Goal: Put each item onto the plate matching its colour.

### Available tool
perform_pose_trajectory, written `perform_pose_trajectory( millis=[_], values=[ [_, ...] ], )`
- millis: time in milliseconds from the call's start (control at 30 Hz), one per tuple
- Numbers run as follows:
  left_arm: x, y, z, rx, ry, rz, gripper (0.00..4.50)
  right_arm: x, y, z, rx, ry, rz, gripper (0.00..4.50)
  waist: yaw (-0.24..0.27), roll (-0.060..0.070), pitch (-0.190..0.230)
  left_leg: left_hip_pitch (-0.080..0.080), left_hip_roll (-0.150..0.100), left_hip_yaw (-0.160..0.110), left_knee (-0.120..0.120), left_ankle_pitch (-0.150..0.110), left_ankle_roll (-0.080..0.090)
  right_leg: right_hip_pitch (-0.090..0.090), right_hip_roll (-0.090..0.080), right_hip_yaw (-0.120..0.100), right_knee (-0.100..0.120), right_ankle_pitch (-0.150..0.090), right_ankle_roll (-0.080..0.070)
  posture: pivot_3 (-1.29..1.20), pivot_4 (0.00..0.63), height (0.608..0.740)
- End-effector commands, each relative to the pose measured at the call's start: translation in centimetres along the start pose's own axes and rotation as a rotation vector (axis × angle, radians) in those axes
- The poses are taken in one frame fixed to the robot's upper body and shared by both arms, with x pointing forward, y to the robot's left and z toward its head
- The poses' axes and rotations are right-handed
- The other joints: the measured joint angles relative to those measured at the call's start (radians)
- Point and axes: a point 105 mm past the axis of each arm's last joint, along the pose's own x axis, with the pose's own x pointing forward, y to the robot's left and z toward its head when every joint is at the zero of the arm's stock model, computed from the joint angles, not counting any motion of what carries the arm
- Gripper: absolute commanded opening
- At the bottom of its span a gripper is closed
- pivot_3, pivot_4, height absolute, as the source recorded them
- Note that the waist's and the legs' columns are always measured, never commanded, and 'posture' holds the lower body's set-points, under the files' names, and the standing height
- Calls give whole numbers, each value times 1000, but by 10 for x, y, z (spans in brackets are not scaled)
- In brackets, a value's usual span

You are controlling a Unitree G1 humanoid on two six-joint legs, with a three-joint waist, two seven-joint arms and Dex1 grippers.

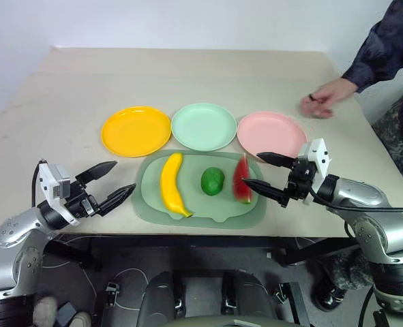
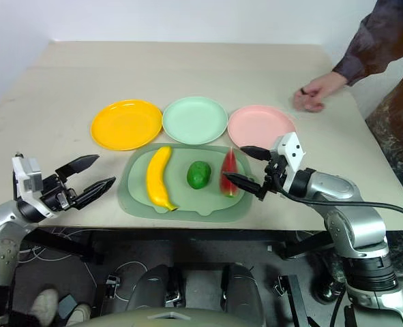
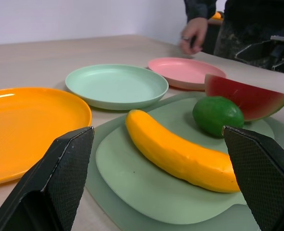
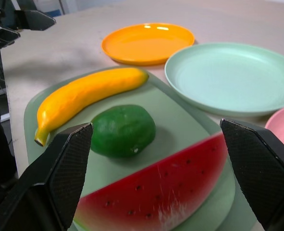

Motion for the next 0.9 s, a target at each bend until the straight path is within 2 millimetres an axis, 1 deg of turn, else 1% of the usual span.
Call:
perform_pose_trajectory(
  millis=[33,167,300,400,467,600,700,833,900],
  values=[
    [6,-5,10,39,-20,-21,4483,0,1,15,-11,-29,6,4500,0,0,0,0,0,0,0,0,0,0,0,0,0,0,0,0,150,695],
    [14,-8,15,27,-45,-30,4483,6,3,13,23,-9,9,4500,1,0,0,0,0,0,0,0,0,0,0,0,0,0,0,0,150,695],
    [17,-17,12,15,-35,-67,4483,8,5,23,64,-5,-3,4500,0,0,0,0,0,0,0,0,0,0,0,0,0,0,0,0,150,695],
    [21,-19,8,15,-31,-77,4483,8,3,24,91,33,-17,4500,0,0,0,0,0,0,0,0,0,0,0,0,0,0,0,0,150,695],
    [28,-23,8,12,-42,-91,4483,6,1,24,117,61,-23,4500,2,0,0,0,0,0,0,0,0,0,0,0,0,0,0,0,150,695],
    [37,-25,4,15,-46,-105,4483,5,-5,17,177,127,-46,4500,2,0,0,0,-1,0,0,0,0,0,-1,0,0,0,0,0,150,695],
    [38,-24,5,15,-51,-107,4483,14,-13,10,233,176,-115,4500,-3,0,0,0,0,0,0,0,0,0,0,0,0,0,0,0,150,695],
    [38,-19,7,18,-53,-109,4483,26,-18,15,300,189,-149,4500,-4,0,0,0,0,0,-1,0,0,-1,0,0,0,0,0,0,150,695],
    [39,-19,7,21,-51,-113,4483,29,-22,5,320,268,-185,4500,-4,0,0,0,0,1,-1,0,0,-1,0,0,0,0,0,0,150,695]
  ],
)
